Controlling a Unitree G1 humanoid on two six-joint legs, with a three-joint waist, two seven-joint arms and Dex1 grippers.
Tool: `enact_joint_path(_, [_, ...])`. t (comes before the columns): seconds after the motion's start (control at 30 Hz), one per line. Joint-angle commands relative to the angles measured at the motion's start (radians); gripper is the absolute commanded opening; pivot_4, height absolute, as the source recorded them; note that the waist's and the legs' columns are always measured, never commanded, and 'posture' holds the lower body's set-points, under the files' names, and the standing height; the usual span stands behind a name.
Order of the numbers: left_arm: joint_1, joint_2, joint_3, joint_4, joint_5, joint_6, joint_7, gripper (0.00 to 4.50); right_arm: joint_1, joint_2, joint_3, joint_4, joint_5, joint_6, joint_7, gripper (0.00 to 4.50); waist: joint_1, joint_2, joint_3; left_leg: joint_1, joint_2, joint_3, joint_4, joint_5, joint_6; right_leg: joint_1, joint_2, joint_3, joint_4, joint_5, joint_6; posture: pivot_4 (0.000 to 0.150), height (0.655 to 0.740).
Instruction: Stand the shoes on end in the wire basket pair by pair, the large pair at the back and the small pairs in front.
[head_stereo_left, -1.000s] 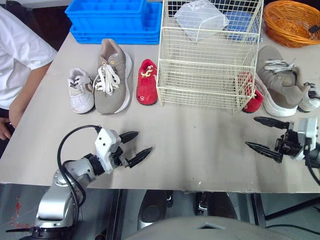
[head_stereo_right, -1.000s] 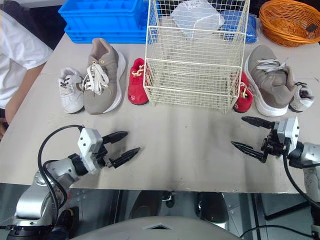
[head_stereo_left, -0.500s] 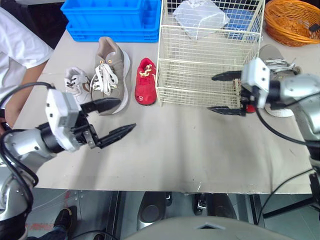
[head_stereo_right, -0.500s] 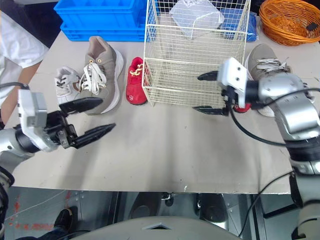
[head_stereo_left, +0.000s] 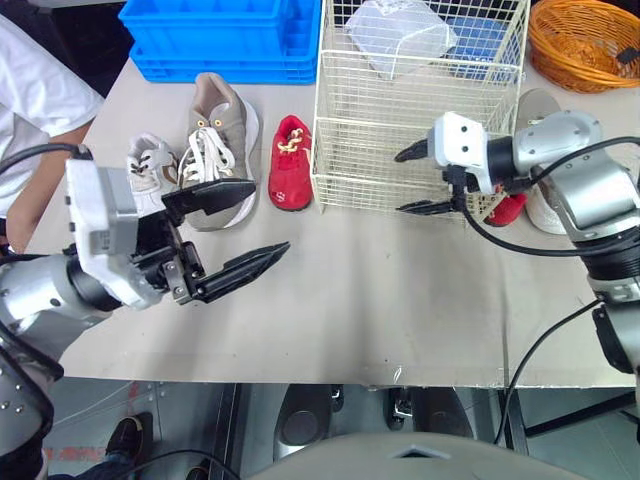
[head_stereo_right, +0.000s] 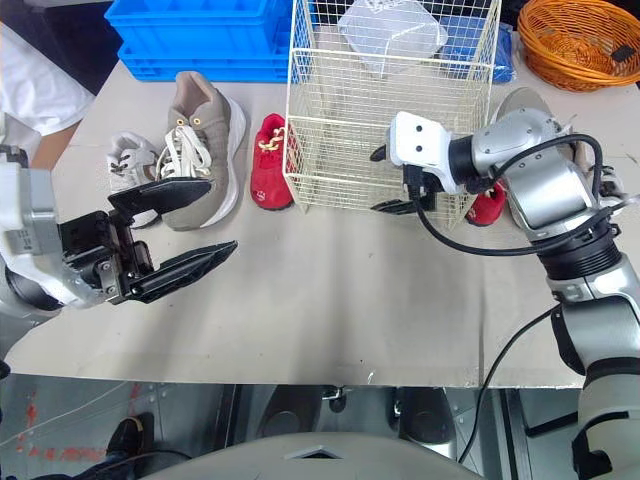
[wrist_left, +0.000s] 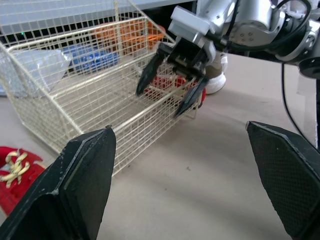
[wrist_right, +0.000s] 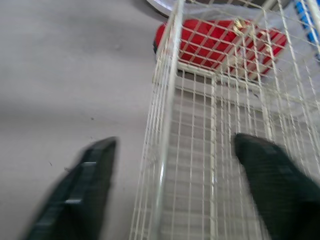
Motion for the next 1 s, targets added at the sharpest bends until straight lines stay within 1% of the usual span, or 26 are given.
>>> enact_joint_path(0.03, [-0.003,0.013,0.015,-0.012,-0.004,-0.007,0.004,4.5,-0.015,0.001,0.016,-0.027,-0.012,0.015,0.042,1.58,0.0,0.0,0.0,0.0,0.0,0.0,0.0,0.0,0.0,0.0,0.0,0.0,0.0,0.0,0.0,0.15,0.686])
enact_joint_path(0.1, [-0.012,0.016,0.013,-0.003,-0.003,-0.009,0.004,4.5,-0.018,0.006,0.014,-0.042,-0.01,0.03,0.051,0.66,0.0,0.0,0.0,0.0,0.0,0.0,0.0,0.0,0.0,0.0,0.0,0.0,0.0,0.0,0.0,0.15,0.686])
enact_joint_path(0.13, [-0.016,0.018,0.011,0.0,-0.002,-0.01,0.003,4.5,-0.019,0.008,0.013,-0.048,-0.01,0.035,0.054,0.08,0.0,0.0,0.0,0.0,0.0,0.0,0.0,0.0,0.0,0.0,0.0,0.0,0.0,0.0,0.0,0.15,0.686])
enact_joint_path(0.37, [-0.025,0.015,0.001,0.014,0.016,-0.014,0.0,4.5,-0.007,0.012,0.0,-0.074,-0.003,0.049,0.086,0.02,-0.011,0.0,0.0,0.0,0.0,0.0,-0.001,0.0,0.0,0.0,0.001,0.0,-0.001,0.0,0.0,0.15,0.686])
enact_joint_path(0.6, [-0.025,0.016,0.001,0.024,0.024,-0.012,-0.012,4.5,-0.021,0.039,-0.006,-0.065,-0.017,0.084,0.05,0.02,-0.014,0.0,0.0,0.0,0.0,0.0,-0.001,0.0,0.0,0.0,0.001,0.0,-0.002,0.0,0.0,0.15,0.686])
enact_joint_path(0.8, [-0.026,0.015,-0.002,0.035,0.041,-0.017,-0.023,4.5,-0.026,0.067,0.015,-0.123,-0.048,0.218,-0.019,0.02,-0.022,0.0,0.0,0.0,0.0,0.0,-0.001,0.0,0.0,0.0,0.001,0.0,-0.001,0.0,0.0,0.15,0.686])
enact_joint_path(1.0, [-0.027,0.009,-0.013,0.041,0.066,-0.026,-0.037,4.5,-0.027,0.103,0.045,-0.195,-0.059,0.397,-0.081,0.02,-0.023,0.0,0.0,0.0,0.0,0.0,-0.001,0.0,0.0,0.0,0.001,0.0,-0.001,0.0,0.0,0.15,0.686])
